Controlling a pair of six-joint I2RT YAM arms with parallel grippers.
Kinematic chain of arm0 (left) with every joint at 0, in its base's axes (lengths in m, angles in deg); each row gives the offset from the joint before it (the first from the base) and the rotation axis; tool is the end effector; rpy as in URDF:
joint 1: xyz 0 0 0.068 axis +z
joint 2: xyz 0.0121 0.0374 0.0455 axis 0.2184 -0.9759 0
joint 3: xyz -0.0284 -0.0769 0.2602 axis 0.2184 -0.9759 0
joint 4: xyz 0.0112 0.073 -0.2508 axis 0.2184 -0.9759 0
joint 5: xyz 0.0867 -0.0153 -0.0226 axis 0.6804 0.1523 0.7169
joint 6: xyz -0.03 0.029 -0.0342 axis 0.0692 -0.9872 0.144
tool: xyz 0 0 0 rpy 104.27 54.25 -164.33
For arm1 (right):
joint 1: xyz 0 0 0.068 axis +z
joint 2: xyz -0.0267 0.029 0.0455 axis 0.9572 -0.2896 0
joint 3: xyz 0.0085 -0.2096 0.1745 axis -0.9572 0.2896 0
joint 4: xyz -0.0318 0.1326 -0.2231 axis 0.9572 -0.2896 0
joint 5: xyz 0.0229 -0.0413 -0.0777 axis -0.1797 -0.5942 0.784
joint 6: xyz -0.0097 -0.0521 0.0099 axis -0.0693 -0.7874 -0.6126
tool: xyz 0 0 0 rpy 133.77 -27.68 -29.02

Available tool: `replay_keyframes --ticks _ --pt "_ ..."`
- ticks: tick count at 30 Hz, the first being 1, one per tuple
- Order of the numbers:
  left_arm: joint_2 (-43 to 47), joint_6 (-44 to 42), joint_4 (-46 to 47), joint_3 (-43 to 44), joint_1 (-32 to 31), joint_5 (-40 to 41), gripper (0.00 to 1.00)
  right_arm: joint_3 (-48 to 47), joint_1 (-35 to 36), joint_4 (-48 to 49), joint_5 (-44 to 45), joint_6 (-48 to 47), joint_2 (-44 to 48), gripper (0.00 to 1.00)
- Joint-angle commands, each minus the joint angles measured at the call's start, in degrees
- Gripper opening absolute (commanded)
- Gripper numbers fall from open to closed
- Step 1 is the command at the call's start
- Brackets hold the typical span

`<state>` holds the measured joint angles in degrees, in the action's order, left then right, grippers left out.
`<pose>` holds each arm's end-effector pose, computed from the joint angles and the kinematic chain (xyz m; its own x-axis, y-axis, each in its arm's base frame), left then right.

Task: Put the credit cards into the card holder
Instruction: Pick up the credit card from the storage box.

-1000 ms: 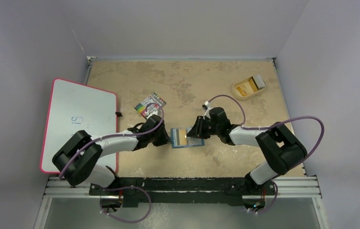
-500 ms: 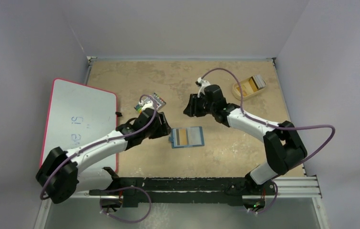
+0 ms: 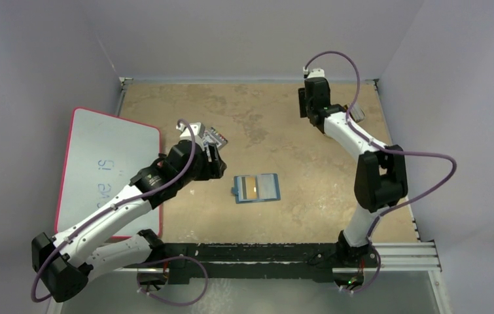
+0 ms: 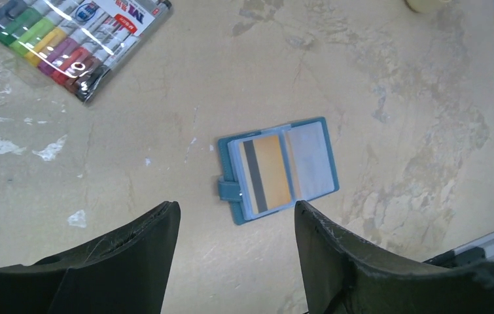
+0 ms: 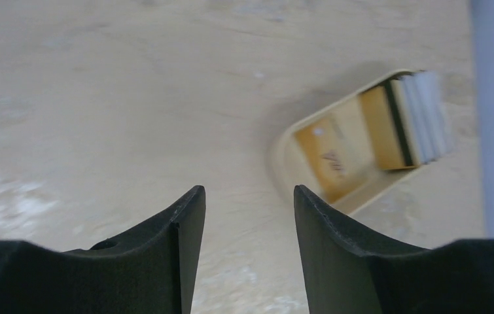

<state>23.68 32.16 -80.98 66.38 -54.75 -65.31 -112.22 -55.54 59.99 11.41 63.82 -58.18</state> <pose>0.1642 -0.1381 0.2984 -0.6629 -0.2602 -0.7020 0.1146 0.8913 -0.4387 0.3933 0.1118 0.2885 -0.4404 -0.0968 -0.8926 0.0349 0.9916 -0.1247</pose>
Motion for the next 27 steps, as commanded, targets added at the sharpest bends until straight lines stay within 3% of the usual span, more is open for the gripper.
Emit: replay_keyframes --ticks 1,12,27 --pt "1.5 -4.9 -4.3 2.0 -0.1 1.9 0.65 -7.1 -2.7 -4.1 12.8 -8.3 -5.4 0.55" --pt "3.8 -6.4 -6.4 2.4 -0.1 4.0 0.66 -10.7 -11.4 -4.3 20.7 -16.1 -14.3 0.59" --pt "6.3 -6.5 -6.9 2.5 -0.1 5.3 0.67 -17.0 -15.9 -5.6 17.7 -17.5 -19.4 0.62"
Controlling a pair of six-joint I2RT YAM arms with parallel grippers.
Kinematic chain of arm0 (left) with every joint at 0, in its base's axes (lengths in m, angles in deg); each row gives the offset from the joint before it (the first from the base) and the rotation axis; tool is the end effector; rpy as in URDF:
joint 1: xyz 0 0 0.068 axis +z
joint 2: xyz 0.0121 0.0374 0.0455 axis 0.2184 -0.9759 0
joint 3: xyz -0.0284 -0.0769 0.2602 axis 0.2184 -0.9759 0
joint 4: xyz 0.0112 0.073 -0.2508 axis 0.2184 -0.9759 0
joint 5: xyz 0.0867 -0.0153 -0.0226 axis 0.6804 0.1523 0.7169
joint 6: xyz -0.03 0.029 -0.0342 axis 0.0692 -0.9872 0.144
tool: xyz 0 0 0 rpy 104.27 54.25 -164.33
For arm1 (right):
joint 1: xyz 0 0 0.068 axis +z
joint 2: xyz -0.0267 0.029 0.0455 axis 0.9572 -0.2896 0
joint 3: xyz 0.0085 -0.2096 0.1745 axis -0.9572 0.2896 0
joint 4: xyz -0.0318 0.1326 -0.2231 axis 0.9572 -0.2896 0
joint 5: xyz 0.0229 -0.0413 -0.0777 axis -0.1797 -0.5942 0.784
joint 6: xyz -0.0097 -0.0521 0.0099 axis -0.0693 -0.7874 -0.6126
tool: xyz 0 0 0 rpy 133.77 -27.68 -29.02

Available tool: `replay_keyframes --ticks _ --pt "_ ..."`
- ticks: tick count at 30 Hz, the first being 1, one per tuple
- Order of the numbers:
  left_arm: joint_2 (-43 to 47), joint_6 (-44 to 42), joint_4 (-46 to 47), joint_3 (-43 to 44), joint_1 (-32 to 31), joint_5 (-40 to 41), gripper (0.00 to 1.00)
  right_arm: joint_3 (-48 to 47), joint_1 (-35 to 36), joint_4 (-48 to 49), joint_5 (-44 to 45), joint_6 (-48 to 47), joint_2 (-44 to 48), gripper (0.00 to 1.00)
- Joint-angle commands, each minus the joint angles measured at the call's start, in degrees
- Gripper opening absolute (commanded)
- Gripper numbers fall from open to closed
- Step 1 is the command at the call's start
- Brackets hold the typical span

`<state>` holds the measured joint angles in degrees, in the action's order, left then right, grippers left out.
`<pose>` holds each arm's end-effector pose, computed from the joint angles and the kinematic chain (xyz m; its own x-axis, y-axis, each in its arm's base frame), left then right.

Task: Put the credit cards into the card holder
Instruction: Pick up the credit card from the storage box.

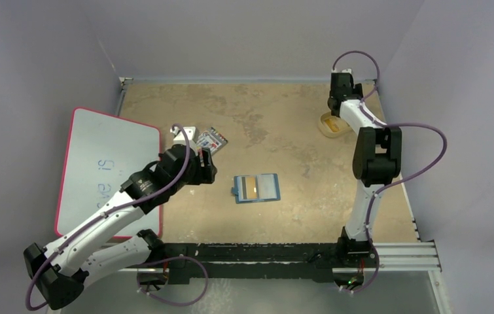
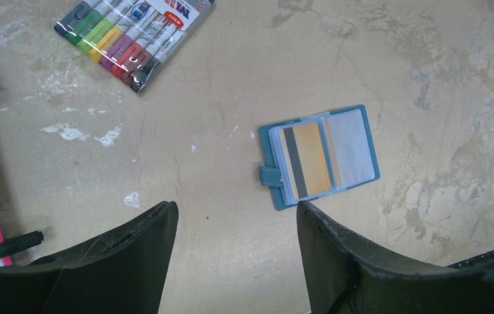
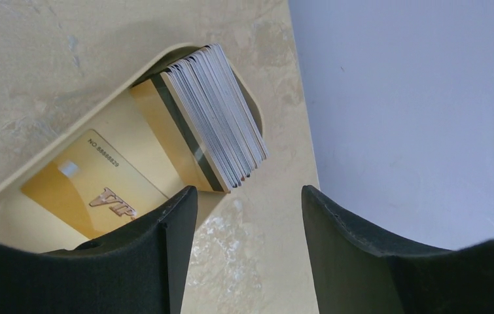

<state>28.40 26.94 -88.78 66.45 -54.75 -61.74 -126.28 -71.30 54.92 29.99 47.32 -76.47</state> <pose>0.1474 -0.1200 0.3023 -0.6516 -0.1641 -0.7406 0.1233 0.9404 -0.3169 0.4714 -0.0072 0.2320 -0.6985 -0.2098 -0.6842 0.3218 0.7619 -0.5621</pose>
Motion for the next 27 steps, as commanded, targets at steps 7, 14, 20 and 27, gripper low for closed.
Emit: replay_keyframes --ticks 7,14,20,27 --pt "2.0 -1.3 0.9 2.3 -0.1 1.9 0.67 -4.2 -1.5 -0.4 -2.5 -2.0 -4.0 0.63" --pt "2.0 -1.2 0.8 2.5 -0.1 2.2 0.67 -6.2 -2.1 -0.1 -0.5 -3.8 -6.4 0.62" --pt "2.0 -1.3 0.7 2.5 -0.1 2.5 0.67 -7.0 -2.9 0.2 -1.8 -4.4 -6.9 0.58" --pt "2.5 -1.3 0.5 2.5 -0.1 3.1 0.67 -7.6 -3.3 0.0 -3.0 -4.7 -8.3 0.57"
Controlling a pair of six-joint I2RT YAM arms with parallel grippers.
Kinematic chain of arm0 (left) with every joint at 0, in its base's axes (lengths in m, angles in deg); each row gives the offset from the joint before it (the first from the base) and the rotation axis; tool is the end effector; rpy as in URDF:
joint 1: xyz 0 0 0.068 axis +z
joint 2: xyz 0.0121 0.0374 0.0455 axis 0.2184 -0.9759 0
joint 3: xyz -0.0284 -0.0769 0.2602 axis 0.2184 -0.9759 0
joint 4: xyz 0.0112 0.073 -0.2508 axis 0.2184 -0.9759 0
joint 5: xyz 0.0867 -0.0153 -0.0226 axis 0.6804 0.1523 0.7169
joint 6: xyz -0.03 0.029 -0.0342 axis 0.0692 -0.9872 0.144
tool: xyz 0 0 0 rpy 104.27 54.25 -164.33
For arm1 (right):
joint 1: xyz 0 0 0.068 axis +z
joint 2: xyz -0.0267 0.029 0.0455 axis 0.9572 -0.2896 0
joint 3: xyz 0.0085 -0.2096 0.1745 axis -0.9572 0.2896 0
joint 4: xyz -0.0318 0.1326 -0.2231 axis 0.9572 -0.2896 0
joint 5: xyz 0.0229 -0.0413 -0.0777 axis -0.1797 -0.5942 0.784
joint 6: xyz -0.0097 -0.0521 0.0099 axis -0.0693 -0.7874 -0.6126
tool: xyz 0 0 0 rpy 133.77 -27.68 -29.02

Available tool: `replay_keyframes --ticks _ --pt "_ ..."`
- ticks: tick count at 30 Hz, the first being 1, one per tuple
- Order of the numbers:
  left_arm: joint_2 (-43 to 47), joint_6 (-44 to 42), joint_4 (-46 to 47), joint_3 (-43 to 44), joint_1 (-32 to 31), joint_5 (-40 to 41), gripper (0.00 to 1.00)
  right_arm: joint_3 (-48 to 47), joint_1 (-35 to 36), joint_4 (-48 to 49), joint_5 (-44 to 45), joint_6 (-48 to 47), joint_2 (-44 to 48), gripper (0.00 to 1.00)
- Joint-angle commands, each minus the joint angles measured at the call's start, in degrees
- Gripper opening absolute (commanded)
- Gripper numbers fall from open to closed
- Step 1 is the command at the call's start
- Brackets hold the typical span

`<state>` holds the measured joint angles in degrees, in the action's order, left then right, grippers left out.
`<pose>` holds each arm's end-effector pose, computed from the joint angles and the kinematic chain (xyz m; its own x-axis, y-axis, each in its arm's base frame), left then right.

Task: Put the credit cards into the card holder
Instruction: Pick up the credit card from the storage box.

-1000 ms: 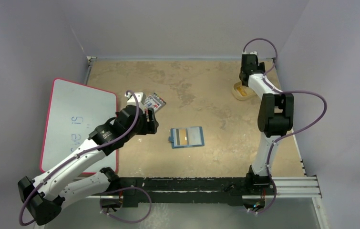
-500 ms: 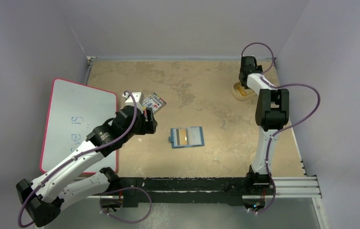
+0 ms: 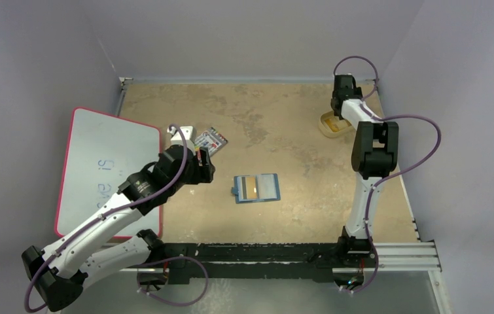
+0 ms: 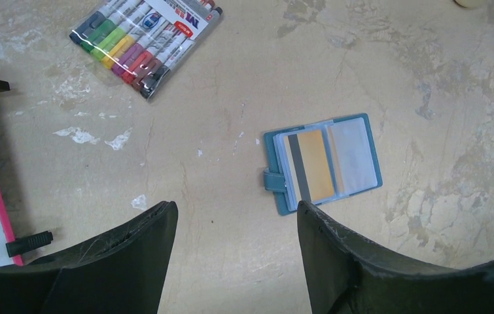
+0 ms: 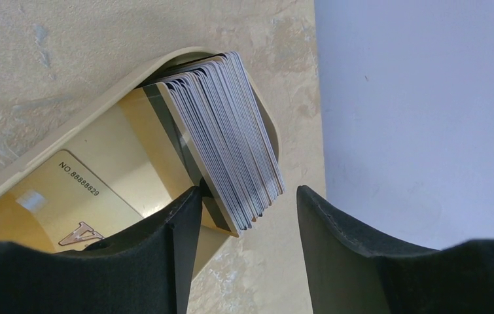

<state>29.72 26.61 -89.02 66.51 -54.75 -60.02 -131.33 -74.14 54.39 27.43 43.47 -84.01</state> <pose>0.1444 -0.1159 0.3064 -0.6266 -0.1737 -0.7597 0.1130 0.9443 -0.3092 0.4949 -0.0297 0.1983 -0.7554 -0.2326 -0.6126 0.2532 0.7587 -0.6002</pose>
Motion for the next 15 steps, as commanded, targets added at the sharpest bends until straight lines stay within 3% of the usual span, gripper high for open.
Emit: replay_keyframes --ticks 1,15 --pt "1.1 -0.9 0.6 2.5 -0.1 1.4 0.67 -2.7 -0.5 0.4 -0.4 -0.6 -0.9 0.57" --pt "0.8 -1.0 0.6 2.5 -0.1 1.4 0.67 -3.7 -0.6 0.1 -0.4 -0.4 0.4 0.44"
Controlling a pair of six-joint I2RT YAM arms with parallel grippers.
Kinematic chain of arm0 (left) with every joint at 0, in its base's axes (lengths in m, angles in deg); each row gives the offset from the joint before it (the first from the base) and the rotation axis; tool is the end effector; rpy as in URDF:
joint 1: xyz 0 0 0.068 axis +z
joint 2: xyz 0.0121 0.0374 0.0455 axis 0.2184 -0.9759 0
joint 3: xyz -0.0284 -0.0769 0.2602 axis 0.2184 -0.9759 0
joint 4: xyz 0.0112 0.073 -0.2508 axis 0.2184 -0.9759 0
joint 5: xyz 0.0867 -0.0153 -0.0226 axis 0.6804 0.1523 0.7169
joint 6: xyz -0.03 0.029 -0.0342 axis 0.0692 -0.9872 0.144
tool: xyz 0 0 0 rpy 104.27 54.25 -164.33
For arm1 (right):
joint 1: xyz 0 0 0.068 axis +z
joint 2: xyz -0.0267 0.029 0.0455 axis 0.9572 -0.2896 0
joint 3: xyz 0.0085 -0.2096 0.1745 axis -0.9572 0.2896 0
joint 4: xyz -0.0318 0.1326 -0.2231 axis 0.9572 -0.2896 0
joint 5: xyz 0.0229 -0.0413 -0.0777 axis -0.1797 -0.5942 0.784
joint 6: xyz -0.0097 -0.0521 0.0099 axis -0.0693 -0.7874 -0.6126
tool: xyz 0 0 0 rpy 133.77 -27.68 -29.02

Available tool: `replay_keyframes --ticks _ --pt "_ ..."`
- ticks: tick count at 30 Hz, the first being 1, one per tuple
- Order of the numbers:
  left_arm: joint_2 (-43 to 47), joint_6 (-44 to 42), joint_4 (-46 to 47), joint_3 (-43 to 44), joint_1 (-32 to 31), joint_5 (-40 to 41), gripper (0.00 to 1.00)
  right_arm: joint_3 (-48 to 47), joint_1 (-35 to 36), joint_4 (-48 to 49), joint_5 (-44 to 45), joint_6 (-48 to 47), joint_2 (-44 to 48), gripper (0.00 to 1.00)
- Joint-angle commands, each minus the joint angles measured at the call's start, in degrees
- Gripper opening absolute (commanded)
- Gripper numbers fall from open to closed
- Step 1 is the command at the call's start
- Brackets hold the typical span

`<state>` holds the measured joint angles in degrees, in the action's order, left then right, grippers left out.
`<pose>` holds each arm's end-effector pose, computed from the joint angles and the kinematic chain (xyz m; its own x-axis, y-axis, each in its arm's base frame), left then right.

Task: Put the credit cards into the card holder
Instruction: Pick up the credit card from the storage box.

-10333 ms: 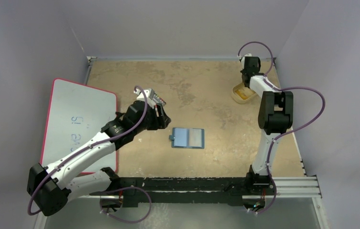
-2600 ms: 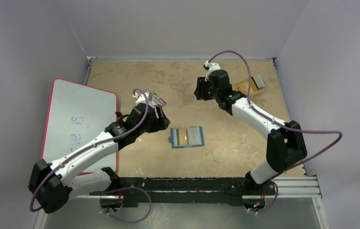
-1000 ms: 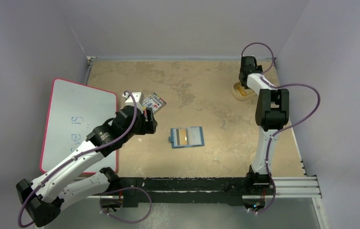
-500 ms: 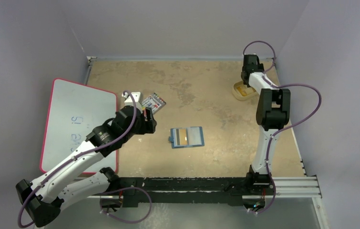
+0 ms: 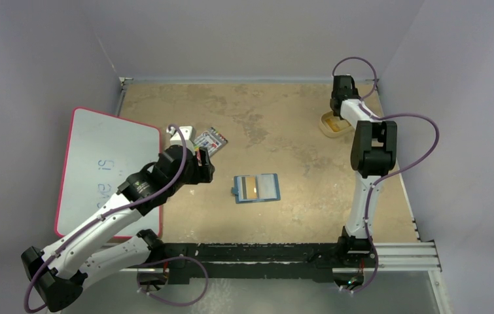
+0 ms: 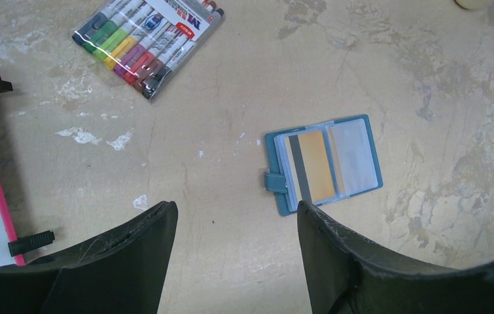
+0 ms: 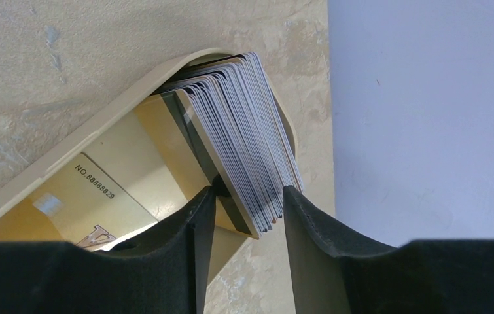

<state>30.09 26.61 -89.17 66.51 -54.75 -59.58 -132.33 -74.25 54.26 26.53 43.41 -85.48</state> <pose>0.1435 -0.1147 0.3073 -0.6210 -0.1769 -0.7636 0.1091 0.9452 -0.3077 0.4994 -0.0303 0.1913 -0.7595 -0.2347 -0.6066 0.2385 0.7671 -0.5955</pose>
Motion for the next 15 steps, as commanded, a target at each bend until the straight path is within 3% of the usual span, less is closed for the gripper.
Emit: replay_keyframes --ticks 1,15 --pt "0.4 -1.0 0.6 2.5 -0.1 0.9 0.67 -2.8 -0.4 0.0 0.4 -0.2 2.0 0.43" --pt "0.6 -0.9 0.6 2.4 -0.1 1.0 0.67 -3.7 -0.4 -0.7 -0.3 -0.2 3.3 0.27"
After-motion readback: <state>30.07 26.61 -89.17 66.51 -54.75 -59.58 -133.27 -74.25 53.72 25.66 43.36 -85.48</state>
